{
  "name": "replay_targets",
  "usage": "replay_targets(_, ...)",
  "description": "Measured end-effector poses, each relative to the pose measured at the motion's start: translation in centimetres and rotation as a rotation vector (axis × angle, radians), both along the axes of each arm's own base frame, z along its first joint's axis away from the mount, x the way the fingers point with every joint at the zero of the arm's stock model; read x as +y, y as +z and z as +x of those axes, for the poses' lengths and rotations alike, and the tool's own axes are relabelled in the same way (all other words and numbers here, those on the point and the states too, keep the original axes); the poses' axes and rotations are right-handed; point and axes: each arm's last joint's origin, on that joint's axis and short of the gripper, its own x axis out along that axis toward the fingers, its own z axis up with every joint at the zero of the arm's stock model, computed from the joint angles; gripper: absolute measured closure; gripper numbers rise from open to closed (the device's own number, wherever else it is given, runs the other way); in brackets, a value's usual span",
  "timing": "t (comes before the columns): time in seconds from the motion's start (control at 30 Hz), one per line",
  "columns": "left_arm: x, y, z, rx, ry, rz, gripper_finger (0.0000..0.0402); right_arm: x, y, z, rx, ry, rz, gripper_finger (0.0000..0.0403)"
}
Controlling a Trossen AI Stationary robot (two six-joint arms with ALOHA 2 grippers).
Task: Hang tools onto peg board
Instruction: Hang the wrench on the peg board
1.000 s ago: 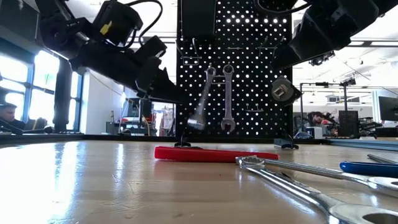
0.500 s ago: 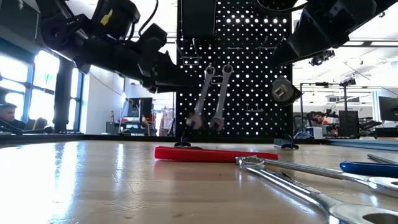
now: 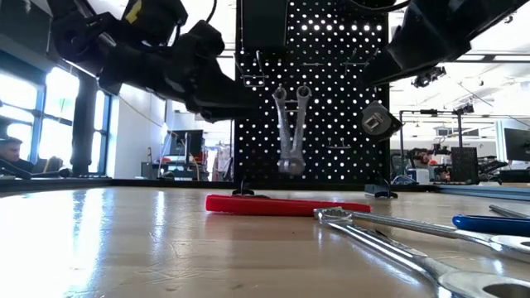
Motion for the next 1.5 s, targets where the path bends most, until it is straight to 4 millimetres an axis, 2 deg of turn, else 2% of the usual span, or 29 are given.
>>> replay_targets(0.33, -4.0, -1.2, -0.9, 0.137, -0.223, 0.005, 0.0186, 1.7, 0.0, -0.9, 0.004, 0.075, 0.039, 0.0304)
replay_targets(0.57, -6.2, -1.5, -1.5, 0.158, -0.264, 0.029, 0.0186, 2.7, 0.1, -1.1, -0.013, 0.125, 0.078, 0.0304)
replay_targets(0.9, -7.7, -1.8, -2.1, 0.192, -0.256, 0.059, 0.0186, 4.2, -2.4, -0.5, 0.051, 0.189, 0.126, 0.0304)
replay_targets(1.17, -8.8, -2.1, -2.3, 0.192, -0.257, 0.081, 0.0186, 5.6, -4.0, 0.2, 0.039, 0.251, 0.183, 0.0304)
replay_targets(1.3, -9.4, -2.9, -1.5, 0.217, -0.258, 0.102, 0.0186, 6.3, -4.8, 0.6, 0.016, 0.259, 0.200, 0.0304)
replay_targets(1.5, -10.7, -4.4, 0.8, 0.244, -0.291, 0.146, 0.0186, 6.8, -6.4, 1.2, 0.000, 0.238, 0.254, 0.0290)
